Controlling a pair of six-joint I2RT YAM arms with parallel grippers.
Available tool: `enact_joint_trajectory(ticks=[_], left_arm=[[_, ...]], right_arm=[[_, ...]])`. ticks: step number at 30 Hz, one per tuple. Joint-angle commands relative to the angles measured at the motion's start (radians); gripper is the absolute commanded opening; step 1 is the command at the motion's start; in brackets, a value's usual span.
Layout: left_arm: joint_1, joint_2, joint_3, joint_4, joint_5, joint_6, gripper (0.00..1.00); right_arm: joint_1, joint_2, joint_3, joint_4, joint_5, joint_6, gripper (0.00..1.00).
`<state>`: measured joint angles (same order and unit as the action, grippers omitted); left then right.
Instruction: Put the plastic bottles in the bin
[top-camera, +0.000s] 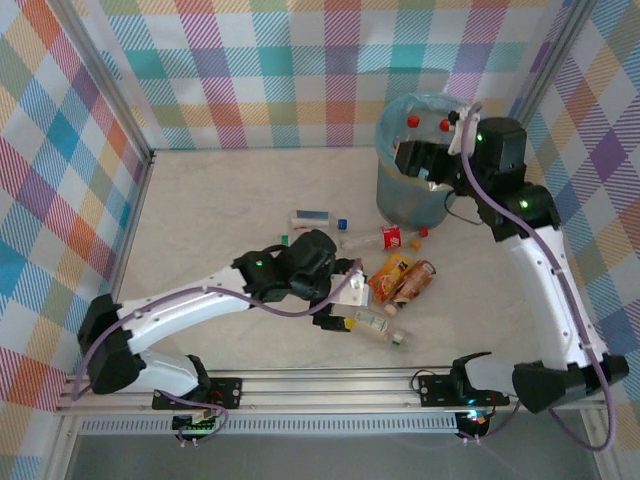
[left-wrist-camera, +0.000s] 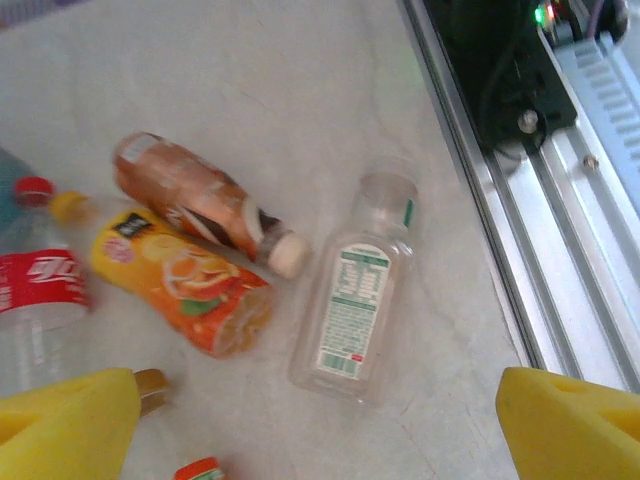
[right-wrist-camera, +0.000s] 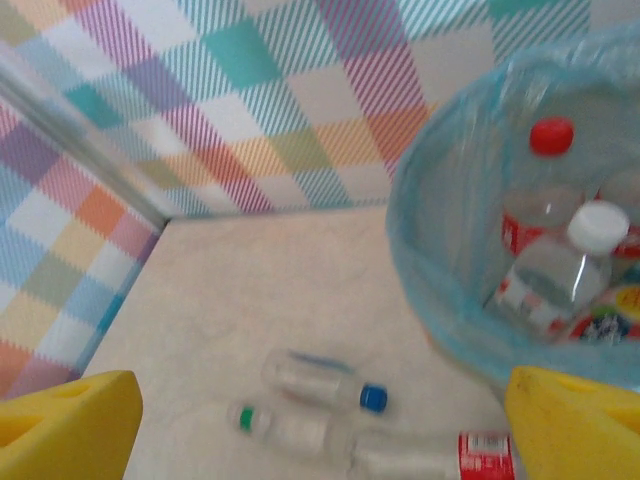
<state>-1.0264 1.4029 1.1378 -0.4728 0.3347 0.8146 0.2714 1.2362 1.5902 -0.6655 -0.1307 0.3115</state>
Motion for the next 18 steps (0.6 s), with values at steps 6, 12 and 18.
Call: enact_joint_trajectory(ticks=[6,12,18], left_arm=[[-0.029,0.13,0.01,0.059,0.058,0.078,0.92],[-0.037,0.239,0.027,0.087,0.057,0.093,0.88],[-0.037,0.33,0.049,0.134,0.04,0.091,0.86]], right_arm=[[0.005,-0.199,-0.177,-0.245,-0.161,-0.048,0.93],[0.004,-0.293,-0.243,-0.402,-0.191,-0.088,0.93],[0.004,-0.364,-0.292,-0.482,-0.15,-0.085,0.94]])
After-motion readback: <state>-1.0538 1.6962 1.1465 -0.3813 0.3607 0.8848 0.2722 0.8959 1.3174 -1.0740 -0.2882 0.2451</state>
